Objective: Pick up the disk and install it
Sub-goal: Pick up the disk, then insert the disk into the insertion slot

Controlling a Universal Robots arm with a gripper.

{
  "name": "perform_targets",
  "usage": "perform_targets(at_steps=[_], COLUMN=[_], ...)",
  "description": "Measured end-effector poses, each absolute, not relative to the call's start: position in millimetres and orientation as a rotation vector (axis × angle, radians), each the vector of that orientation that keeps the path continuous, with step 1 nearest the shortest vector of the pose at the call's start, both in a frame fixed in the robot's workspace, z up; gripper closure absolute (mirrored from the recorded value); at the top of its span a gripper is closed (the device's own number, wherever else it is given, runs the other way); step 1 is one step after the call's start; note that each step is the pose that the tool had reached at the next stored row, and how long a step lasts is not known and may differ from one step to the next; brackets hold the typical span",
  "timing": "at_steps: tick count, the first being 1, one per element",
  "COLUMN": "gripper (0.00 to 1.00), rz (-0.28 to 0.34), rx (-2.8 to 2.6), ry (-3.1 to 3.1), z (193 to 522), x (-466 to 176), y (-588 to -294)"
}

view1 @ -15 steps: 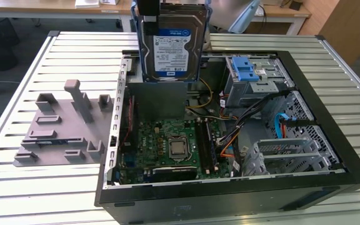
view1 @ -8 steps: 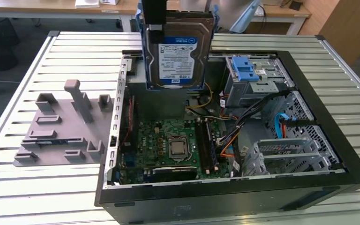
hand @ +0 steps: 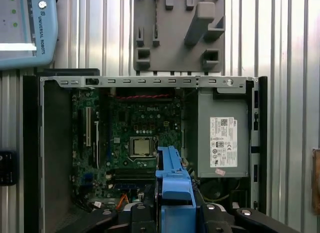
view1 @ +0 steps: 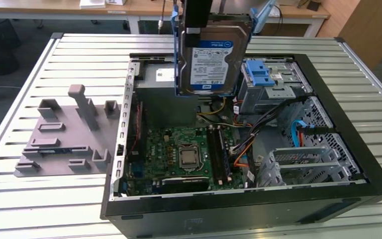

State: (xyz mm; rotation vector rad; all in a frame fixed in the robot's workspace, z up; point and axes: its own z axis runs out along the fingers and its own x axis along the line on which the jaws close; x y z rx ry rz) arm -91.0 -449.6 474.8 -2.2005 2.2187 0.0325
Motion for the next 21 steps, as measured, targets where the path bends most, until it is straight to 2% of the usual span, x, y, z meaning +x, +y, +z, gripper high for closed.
perform_targets(at_steps=[21], gripper=[0.64], rz=[0.032], rx=[-2.200], ry=[2.219], z=[474.5], x=[-87.9], y=[-457.1])
